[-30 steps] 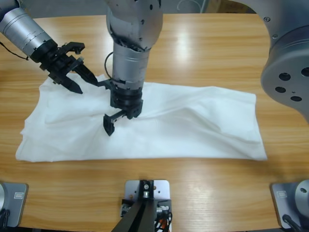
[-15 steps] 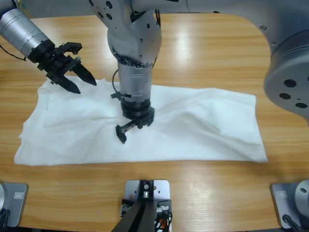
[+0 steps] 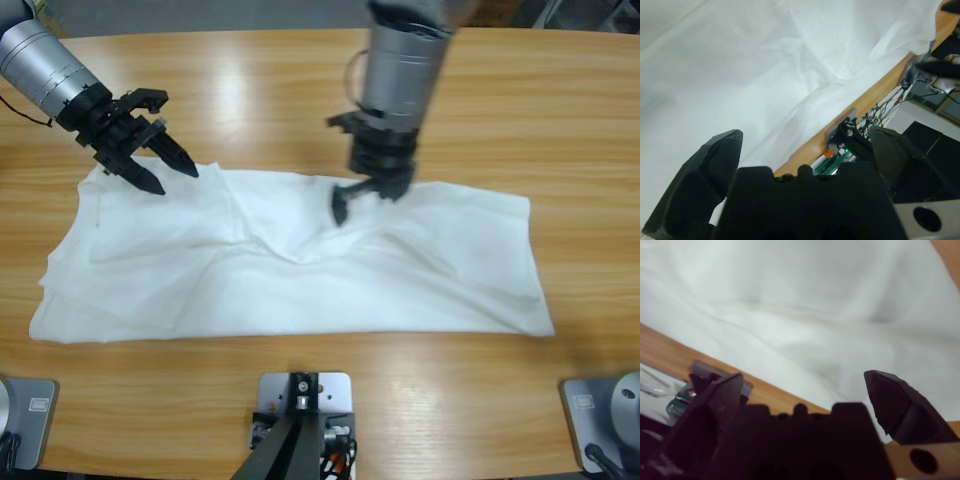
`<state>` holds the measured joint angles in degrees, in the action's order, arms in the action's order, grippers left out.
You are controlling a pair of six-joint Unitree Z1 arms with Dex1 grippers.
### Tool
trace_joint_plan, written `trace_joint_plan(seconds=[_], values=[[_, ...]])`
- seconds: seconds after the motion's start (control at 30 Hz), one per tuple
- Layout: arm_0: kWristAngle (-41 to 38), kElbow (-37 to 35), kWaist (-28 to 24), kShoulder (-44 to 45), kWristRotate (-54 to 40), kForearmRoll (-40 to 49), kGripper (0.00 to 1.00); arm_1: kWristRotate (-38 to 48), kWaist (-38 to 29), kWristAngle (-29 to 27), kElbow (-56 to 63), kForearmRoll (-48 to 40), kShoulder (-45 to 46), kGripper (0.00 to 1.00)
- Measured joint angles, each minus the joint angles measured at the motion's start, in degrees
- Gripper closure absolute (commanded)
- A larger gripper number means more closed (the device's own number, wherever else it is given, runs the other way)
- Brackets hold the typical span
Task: Fold clothes
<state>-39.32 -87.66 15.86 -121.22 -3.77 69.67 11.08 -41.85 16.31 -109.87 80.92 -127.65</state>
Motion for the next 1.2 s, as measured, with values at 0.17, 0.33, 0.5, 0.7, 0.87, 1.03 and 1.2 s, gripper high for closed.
trace_joint_plan(seconds=[0.17,0.33,0.5,0.7,0.87,1.03,1.2], values=[[0.00,0.23,-0.04,0.01,0.00,0.00,0.013,1.09,3.60,0.75,17.13,-11.83,5.85,0.004],[0.02,0.23,-0.04,0.06,0.00,0.17,0.013,2.32,3.59,2.48,23.06,-17.11,7.81,0.004],[0.29,0.23,-0.04,0.16,0.00,0.84,0.013,4.20,1.24,3.34,23.22,-18.12,7.81,0.005],[0.57,0.23,-0.03,0.28,0.00,1.07,0.013,6.57,-3.50,4.12,24.08,-18.70,7.81,0.009],[0.58,0.23,-0.03,0.28,0.00,1.07,0.013,8.63,-5.54,4.90,25.85,-19.20,7.81,0.009],[0.58,0.23,-0.03,0.28,0.00,1.07,0.013,9.51,-5.74,4.97,30.15,-21.47,7.81,0.009],[0.59,0.23,-0.04,0.28,0.00,1.07,0.013,9.98,-5.72,4.96,32.47,-22.77,9.41,0.009]])
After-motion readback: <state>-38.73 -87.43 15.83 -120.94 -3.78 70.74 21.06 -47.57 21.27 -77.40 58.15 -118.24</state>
